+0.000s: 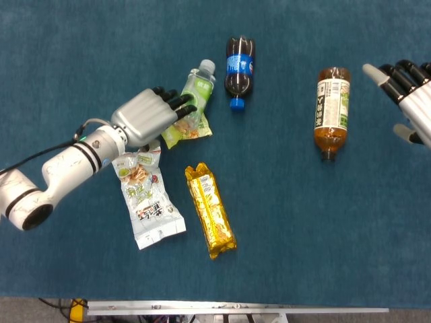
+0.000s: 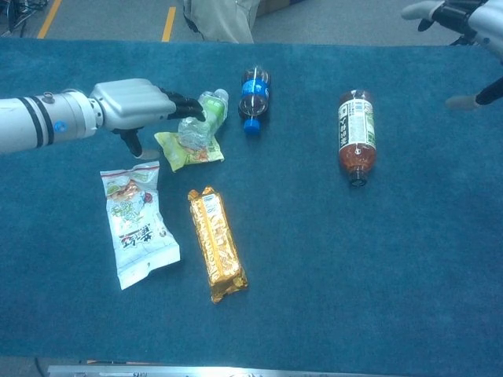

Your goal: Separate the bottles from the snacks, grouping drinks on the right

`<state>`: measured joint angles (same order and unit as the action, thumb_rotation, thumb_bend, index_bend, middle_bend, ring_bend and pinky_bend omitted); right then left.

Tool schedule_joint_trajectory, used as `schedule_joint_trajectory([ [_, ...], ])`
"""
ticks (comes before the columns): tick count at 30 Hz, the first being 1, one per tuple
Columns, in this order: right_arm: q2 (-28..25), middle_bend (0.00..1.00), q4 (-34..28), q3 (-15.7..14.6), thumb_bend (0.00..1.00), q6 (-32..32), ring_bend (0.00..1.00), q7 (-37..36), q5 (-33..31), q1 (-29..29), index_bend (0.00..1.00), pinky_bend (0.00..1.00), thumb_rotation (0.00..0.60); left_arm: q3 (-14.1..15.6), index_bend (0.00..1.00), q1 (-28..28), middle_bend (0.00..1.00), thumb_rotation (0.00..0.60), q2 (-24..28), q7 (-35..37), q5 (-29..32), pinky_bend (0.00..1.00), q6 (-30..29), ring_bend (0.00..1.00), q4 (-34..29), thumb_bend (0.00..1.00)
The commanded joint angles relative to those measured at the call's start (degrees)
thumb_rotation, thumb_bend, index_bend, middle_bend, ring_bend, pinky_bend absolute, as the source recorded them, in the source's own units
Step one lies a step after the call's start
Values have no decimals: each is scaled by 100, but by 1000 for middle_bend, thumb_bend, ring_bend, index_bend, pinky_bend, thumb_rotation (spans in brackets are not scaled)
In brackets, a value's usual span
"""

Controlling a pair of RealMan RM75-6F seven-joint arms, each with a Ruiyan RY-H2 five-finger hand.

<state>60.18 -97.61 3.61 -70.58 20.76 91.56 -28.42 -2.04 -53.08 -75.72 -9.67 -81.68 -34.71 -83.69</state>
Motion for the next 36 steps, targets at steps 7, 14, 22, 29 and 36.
schedule_joint_trajectory([
  [7, -6, 284, -11, 20, 3, -3, 251, 2, 17, 44, 118, 418, 600, 148, 111, 70, 85, 600, 359, -189, 218, 192, 6, 97, -595, 296],
  [14, -33, 284, -1, 44, 2, -66, 251, -35, 42, 100, 118, 418, 600, 287, 111, 87, 89, 600, 666, -283, 164, 193, 8, 97, -1204, 296],
  [22, -13, 284, 56, 52, 2, -55, 251, -88, 59, 128, 118, 418, 600, 145, 109, 79, 90, 600, 819, -345, 392, 192, -154, 98, -1332, 296],
  [29, 2, 284, 60, 62, 3, -46, 251, -94, 70, 145, 118, 418, 600, 22, 106, -42, 93, 600, 588, -398, 1043, 192, 35, 98, -814, 296],
  [36, 17, 284, 42, 69, 3, -26, 251, -59, 67, 160, 118, 418, 600, -74, 106, -144, 103, 600, 297, -328, 1576, 192, 168, 98, -384, 297],
])
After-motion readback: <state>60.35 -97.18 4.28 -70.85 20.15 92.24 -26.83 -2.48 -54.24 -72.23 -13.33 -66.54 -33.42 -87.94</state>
